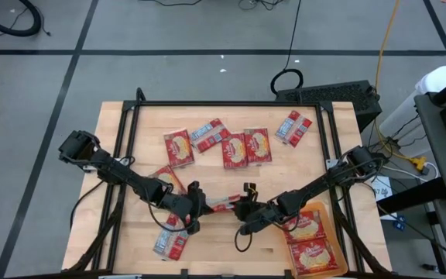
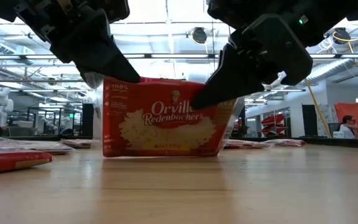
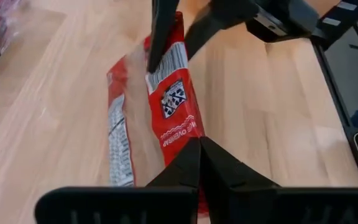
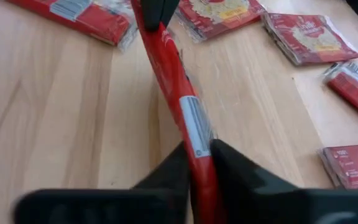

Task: Sort popcorn bags into baskets
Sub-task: Put the popcorn pack into the orange bin

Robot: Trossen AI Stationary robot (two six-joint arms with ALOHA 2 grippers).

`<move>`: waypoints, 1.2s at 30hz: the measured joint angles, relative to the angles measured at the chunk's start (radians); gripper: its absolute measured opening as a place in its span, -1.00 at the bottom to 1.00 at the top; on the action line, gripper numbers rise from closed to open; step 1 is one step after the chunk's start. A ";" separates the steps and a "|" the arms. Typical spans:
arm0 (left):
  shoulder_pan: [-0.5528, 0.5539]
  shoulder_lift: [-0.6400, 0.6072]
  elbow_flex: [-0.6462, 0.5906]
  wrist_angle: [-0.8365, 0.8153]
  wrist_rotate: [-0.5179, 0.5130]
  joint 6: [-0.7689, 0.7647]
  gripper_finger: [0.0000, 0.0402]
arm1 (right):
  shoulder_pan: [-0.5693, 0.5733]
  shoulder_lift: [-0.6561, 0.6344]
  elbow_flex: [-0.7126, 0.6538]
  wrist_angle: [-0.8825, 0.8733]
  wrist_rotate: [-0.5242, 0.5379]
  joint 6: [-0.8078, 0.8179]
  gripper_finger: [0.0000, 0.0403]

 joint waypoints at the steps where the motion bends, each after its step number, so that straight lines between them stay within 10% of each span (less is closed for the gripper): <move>1: -0.003 0.000 0.000 0.001 0.000 0.002 -0.95 | 0.003 0.000 0.000 0.001 -0.009 0.001 -0.88; 9: -0.032 0.000 0.000 0.022 0.002 0.095 -0.85 | 0.023 -0.022 0.000 0.000 -0.065 0.036 -0.84; 24: -0.057 -0.183 0.002 -0.043 -0.153 0.172 0.00 | -0.012 -0.197 -0.002 -0.154 -0.273 0.309 -0.87; 30: -0.116 -0.149 -0.002 -0.154 -0.239 0.031 0.06 | -0.001 -0.284 0.000 -0.205 -0.507 0.441 -0.93; 36: -0.148 -0.125 0.001 -0.173 -0.281 -0.015 0.06 | 0.051 -0.468 0.000 -0.372 -0.517 0.599 -0.94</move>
